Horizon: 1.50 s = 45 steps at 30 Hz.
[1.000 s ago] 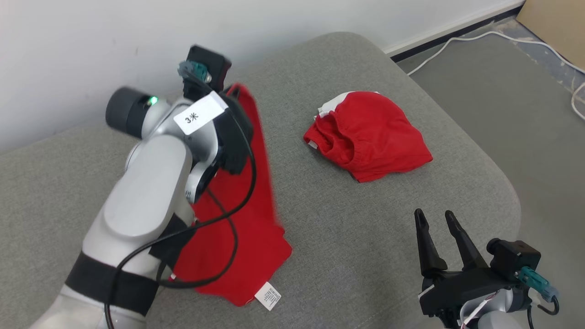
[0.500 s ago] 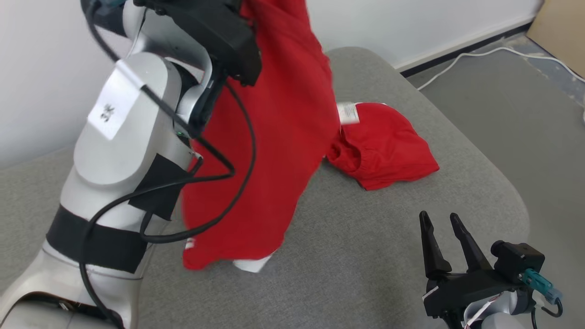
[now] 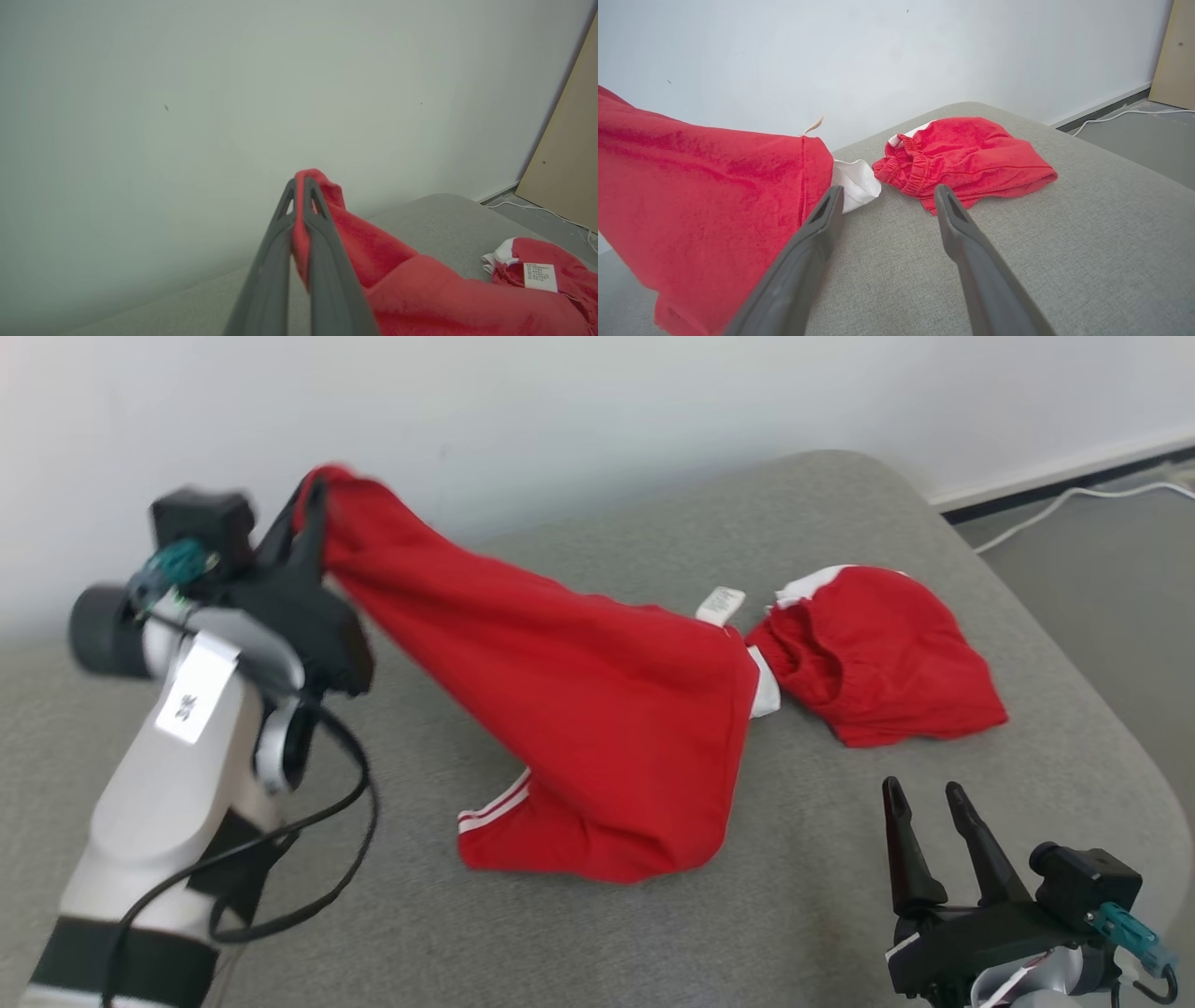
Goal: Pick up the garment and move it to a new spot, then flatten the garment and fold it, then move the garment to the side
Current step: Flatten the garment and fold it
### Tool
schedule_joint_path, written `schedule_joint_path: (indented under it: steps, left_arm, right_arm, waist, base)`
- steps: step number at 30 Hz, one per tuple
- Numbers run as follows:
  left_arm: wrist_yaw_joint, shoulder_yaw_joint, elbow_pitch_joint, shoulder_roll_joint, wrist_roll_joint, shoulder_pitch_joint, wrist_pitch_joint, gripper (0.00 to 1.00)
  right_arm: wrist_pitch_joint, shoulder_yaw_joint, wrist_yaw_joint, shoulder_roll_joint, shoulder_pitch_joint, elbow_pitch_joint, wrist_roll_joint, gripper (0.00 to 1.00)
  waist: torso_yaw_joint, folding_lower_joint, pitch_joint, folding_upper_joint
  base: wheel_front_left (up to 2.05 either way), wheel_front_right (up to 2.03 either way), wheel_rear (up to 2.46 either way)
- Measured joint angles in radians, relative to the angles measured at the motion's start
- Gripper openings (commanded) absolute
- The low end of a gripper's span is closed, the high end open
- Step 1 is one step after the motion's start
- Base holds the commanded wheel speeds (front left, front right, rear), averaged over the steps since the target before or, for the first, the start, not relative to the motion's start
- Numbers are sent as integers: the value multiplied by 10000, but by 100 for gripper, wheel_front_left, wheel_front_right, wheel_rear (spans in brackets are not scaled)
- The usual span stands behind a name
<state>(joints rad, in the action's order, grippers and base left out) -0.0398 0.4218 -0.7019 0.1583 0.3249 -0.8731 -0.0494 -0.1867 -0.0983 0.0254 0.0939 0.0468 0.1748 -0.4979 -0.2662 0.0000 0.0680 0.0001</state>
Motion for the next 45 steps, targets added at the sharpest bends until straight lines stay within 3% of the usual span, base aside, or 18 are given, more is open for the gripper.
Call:
schedule_joint_path:
  steps: [10,16,29,32,42,43,44,45]
  left_arm:
    - [-554,-1012,-274,1331,194,2098,-508,0]
    - [-748,-1868,-376,1749,604,3623,-926,0]
    - [-834,-3269,-579,1712,1141,6073,-1574,0]
    - [-834,-3609,-679,1221,1143,6523,-1641,0]
    - [-834,-4470,-934,727,671,7139,-1791,0]
    - [-834,-4525,-928,675,663,7211,-1801,9]
    - [-834,-4543,-930,625,662,7283,-1799,41]
    - [-836,-4527,-918,575,654,7341,-1799,100]
  right_arm:
    - [-10,79,69,96,-198,-192,-8,100]
    - [23,33,98,146,-203,-199,-6,100]
    - [174,77,190,311,-588,-439,-6,100]
    - [226,15,198,322,-589,-479,19,100]
    - [382,-119,198,307,-588,-512,25,100]
    - [384,-117,198,305,-588,-514,25,100]
    - [385,-117,199,307,-589,-516,23,100]
    - [393,-117,199,305,-589,-523,23,100]
  waist:
    - [1058,0,82,0]
    - [1373,0,2,0]
    - [1656,0,-243,-1]
    - [1723,0,-319,-1]
    - [1645,-1,-473,-1]
    - [1637,0,-474,-1]
    - [1629,-1,-473,-1]
    - [1619,-1,-472,-1]
  base:
    - [0,0,0]
    - [0,0,0]
    - [0,0,0]
    - [0,0,0]
    - [0,0,0]
    - [0,0,0]
    - [0,0,0]
    - [0,0,0]
